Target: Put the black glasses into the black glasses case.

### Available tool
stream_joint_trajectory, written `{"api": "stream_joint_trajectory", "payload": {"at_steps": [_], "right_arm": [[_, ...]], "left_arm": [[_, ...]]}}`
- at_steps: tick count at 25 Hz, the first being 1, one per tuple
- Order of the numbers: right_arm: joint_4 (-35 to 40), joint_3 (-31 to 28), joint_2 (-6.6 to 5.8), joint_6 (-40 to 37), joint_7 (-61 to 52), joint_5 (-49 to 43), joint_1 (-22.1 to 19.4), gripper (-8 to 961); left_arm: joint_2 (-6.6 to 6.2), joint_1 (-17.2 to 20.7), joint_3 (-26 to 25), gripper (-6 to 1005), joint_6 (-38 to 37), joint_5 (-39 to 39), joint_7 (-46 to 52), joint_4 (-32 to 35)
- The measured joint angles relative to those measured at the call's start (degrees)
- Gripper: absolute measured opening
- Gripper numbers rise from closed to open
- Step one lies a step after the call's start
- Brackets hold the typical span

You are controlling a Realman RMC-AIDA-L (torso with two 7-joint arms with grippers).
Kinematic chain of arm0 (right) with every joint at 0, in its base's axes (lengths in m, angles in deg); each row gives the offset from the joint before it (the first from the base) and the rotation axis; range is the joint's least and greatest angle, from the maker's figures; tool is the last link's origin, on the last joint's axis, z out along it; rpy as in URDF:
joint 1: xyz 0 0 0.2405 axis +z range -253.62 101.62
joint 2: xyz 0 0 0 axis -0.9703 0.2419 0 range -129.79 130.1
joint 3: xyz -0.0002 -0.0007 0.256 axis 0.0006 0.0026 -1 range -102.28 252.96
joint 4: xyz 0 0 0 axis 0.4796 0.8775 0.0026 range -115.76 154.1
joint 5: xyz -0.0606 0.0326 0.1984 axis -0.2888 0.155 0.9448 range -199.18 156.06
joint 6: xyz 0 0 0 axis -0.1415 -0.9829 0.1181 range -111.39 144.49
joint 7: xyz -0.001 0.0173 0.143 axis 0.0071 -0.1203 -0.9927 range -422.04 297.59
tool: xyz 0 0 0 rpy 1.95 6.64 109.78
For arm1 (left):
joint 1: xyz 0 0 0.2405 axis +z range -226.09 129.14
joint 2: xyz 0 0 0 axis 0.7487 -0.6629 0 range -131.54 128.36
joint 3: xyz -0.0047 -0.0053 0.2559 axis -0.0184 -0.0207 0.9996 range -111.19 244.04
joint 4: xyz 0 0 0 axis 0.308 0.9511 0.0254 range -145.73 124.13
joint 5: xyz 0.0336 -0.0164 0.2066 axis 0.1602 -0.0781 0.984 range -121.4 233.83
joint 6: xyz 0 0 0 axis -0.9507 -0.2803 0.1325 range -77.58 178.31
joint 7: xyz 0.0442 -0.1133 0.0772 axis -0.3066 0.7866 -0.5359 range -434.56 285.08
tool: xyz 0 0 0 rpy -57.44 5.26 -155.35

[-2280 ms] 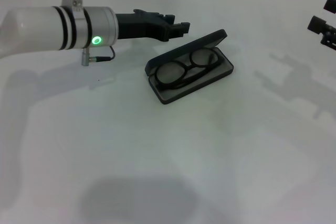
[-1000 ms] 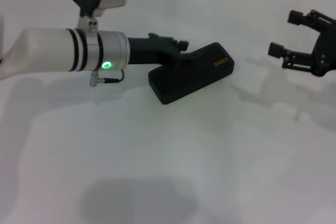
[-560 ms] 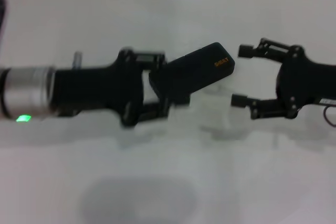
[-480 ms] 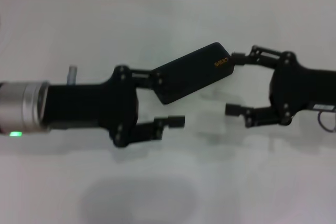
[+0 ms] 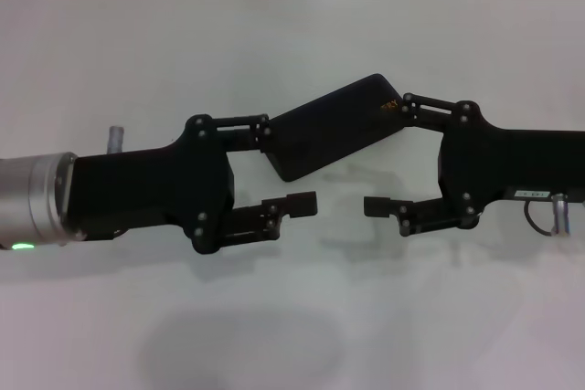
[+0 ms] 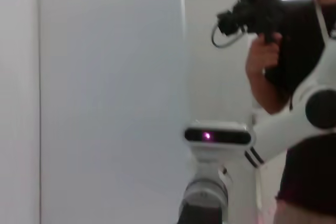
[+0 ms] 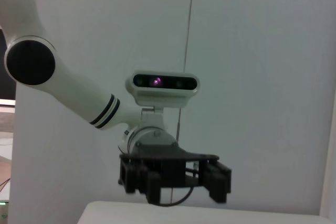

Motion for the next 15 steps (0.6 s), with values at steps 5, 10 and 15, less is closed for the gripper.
{"api": "stream_joint_trajectory", "payload": {"at_steps": [5,10,15], "right_arm": [[0.0,0.0,0.0,0.08,0.15,0.06,-0.47,900],[-0.59,0.0,0.0,0.27,0.71,0.12,-0.56,900],[-0.65,0.0,0.0,0.45,0.88,0.59,-0.88,900]], "left_arm": [[0.24,0.44,-0.34,685,-0.35,0.52,0.66,0.56],[0.29,0.95,-0.37,768,0.45,0.79,-1.16,0.17],[0.39,1.29,-0.4,892,0.57,1.66,-1.83,0.2]]}}
